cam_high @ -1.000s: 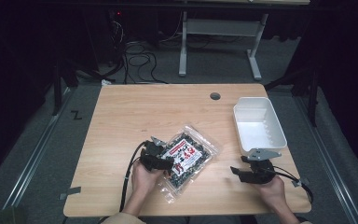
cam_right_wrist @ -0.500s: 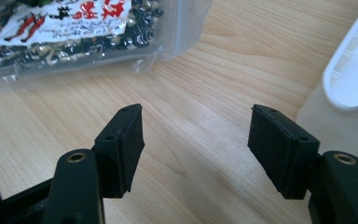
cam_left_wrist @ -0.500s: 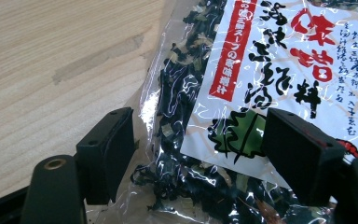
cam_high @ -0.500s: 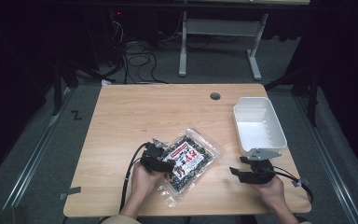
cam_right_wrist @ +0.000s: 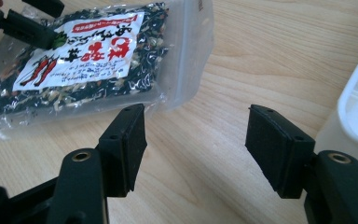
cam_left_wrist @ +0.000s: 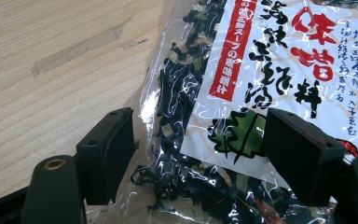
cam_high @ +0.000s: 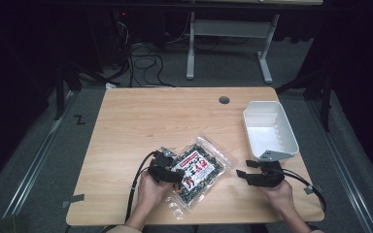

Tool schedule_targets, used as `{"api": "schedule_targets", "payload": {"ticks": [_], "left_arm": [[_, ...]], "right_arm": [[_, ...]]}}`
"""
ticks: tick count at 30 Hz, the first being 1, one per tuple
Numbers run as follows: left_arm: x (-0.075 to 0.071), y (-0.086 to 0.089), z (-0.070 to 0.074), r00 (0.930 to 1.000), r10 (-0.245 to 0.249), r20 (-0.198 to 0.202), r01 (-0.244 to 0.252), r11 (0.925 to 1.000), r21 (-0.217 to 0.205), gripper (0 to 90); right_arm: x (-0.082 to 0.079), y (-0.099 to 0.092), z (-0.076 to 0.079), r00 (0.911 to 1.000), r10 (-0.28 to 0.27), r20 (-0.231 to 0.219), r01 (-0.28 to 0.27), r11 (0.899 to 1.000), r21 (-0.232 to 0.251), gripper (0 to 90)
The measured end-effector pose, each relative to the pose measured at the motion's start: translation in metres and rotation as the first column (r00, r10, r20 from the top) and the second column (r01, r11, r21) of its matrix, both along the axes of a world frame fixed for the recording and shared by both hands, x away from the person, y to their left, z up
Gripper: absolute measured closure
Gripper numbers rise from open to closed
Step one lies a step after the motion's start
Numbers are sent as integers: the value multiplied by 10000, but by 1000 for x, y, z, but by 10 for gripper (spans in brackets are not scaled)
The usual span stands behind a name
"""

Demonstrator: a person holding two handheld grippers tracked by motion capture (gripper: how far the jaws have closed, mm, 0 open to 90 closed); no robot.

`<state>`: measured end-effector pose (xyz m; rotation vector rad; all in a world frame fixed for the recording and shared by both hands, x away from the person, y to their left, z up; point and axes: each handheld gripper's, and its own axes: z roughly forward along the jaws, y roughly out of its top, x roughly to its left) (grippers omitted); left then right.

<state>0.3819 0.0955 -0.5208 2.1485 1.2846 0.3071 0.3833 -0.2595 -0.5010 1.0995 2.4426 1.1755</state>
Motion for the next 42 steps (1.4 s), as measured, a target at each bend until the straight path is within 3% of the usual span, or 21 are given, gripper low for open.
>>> {"api": "schedule_targets", "payload": {"ticks": [7, 19, 25, 37, 42], "left_arm": [[-4, -3, 0, 10000, -49, 40, 49, 10000, -15, 257], [-10, -8, -1, 9999, -103, 89, 103, 9999, -72, 257], [-14, -12, -1, 9997, -208, 159, 209, 9998, -60, 257], [-17, -16, -1, 9994, -275, 210, 277, 9996, -103, 256], [-18, -17, -1, 9993, -267, 273, 269, 9996, -78, 255]], "right_arm": [[10, 9, -3, 9995, 99, -303, -80, 9981, 603, 381], [28, 24, -9, 9926, 101, -1211, -20, 9978, 666, 441], [36, 31, -18, 9864, 173, -1635, -78, 9982, 587, 550], [35, 32, -19, 9877, 477, -1489, -332, 9946, 982, 793], [36, 33, -19, 9856, 504, -1611, -335, 9938, 1057, 817]]}}
